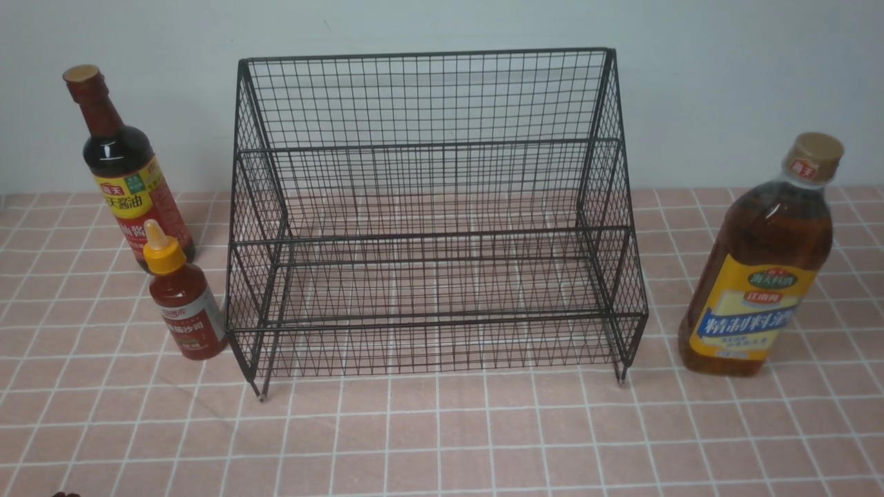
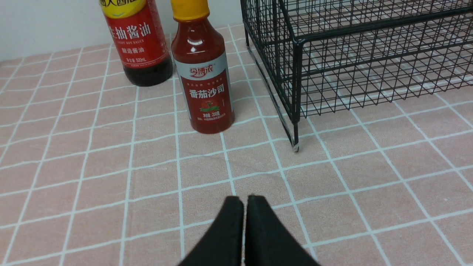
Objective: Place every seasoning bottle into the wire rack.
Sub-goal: Use the right arm to grab the condiment bottle closest to it
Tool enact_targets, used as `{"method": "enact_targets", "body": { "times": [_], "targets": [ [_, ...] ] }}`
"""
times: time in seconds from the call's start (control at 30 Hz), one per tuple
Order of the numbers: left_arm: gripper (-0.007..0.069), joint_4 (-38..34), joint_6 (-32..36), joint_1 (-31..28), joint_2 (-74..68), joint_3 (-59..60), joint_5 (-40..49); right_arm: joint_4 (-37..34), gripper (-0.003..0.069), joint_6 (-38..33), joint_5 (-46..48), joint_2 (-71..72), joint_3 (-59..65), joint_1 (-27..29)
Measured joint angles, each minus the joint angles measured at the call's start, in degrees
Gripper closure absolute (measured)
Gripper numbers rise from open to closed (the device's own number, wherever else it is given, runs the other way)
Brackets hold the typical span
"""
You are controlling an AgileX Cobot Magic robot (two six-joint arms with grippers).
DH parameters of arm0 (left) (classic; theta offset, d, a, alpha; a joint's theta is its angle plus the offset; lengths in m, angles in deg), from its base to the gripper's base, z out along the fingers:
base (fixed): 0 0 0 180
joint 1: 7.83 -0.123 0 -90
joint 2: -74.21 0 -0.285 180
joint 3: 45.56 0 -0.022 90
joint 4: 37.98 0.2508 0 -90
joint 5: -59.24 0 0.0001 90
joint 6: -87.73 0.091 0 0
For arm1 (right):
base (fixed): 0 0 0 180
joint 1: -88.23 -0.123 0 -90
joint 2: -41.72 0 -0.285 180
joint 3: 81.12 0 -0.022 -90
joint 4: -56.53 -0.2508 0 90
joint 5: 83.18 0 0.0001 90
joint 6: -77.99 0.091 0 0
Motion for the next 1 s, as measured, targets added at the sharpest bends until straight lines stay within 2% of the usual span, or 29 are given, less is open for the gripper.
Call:
{"method": "enact_targets", "body": {
  "times": [0.1, 0.17, 0.2, 0.3, 0.33, 0.37, 0.5, 0.9, 1.0],
  "targets": [
    [0.0631, 0.0, 0.0, 0.0, 0.0, 0.0, 0.0, 2.86, 0.0536, 1.38, -1.74, -5.14, -2.86, 0.0],
    [0.0631, 0.0, 0.0, 0.0, 0.0, 0.0, 0.0, 5.32, 0.0445, 2.07, -2.81, -11.27, -5.96, 0.0],
    [0.0631, 0.0, 0.0, 0.0, 0.0, 0.0, 0.0, 5.42, 0.0438, 2.13, -2.84, -11.67, -6.18, 0.0],
    [0.0631, 0.0, 0.0, 0.0, 0.0, 0.0, 0.0, 6.79, 0.0316, 2.7, -2.9, -17.86, -10.0, -0.13],
    [0.0631, 0.0, 0.0, 0.0, 0.0, 0.0, 0.0, 6.85, 0.0311, 2.81, -2.9, -18.14, -10.2, -0.13],
    [0.0631, 0.0, 0.0, 0.0, 0.0, 0.0, 0.0, 6.92, 0.0262, 3.56, -2.9, -20.59, -11.86, -0.81],
    [0.0631, 0.0, 0.0, 0.0, 0.0, 0.0, 0.0, 6.92, 0.0201, 3.4, -2.84, -25.27, -14.82, -3.75],
    [0.0631, 0.0, 0.0, 0.0, 0.0, 0.0, 0.0, 6.58, 0.0187, -0.2, -0.23, -32.57, -16.05, -4.66],
    [0.0631, 0.0, 0.0, 0.0, 0.0, 0.0, 0.0, 6.53, 0.0226, -0.38, 0.44, -34.37, -16.05, -4.66]
  ]
}}
